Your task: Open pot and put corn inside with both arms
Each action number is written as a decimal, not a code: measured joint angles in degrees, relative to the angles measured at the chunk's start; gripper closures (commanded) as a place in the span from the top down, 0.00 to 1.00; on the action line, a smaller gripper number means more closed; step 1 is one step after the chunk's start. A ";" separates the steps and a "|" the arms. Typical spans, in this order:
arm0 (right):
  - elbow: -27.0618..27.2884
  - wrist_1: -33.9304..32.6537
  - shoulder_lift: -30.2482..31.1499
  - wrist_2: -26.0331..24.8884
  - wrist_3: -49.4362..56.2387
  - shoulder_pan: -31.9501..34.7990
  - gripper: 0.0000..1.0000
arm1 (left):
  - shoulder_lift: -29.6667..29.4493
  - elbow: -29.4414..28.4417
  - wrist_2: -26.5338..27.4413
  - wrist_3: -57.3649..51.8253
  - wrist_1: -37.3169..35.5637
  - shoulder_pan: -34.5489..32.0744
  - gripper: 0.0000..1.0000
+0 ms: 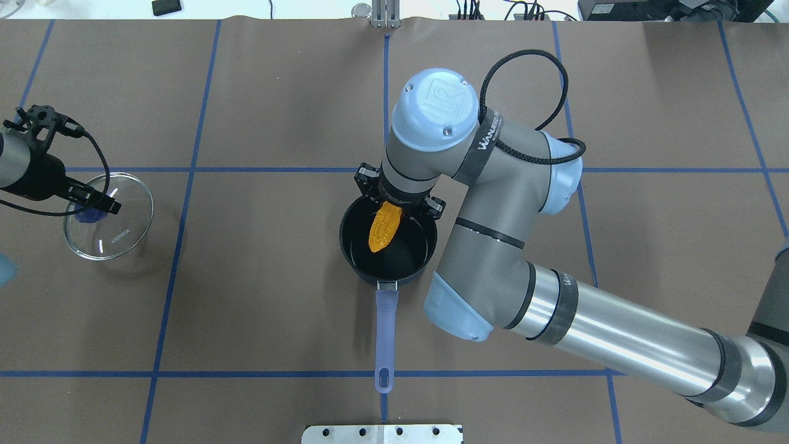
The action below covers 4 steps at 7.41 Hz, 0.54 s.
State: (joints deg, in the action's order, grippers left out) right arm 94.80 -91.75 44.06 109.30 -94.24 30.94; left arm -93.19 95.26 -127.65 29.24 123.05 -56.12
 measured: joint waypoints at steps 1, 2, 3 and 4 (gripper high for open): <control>-0.12 -0.06 0.24 -1.31 0.01 -1.44 0.48 | 0.91 -0.13 -0.94 -0.06 0.65 -0.56 0.50; -0.26 -0.07 0.51 -2.39 0.02 -2.69 0.48 | 1.33 -0.34 -1.15 -0.11 0.88 -0.78 0.50; -0.40 -0.02 0.80 -3.24 0.06 -3.76 0.49 | 1.46 -0.54 -1.08 -0.12 0.92 -0.81 0.50; -0.55 0.03 1.10 -3.70 0.23 -4.55 0.54 | 1.49 -0.65 -1.00 -0.11 0.90 -0.83 0.50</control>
State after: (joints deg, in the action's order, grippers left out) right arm 94.25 -91.72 45.16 105.59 -94.01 26.39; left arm -91.70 94.60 -128.65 29.13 123.96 -56.94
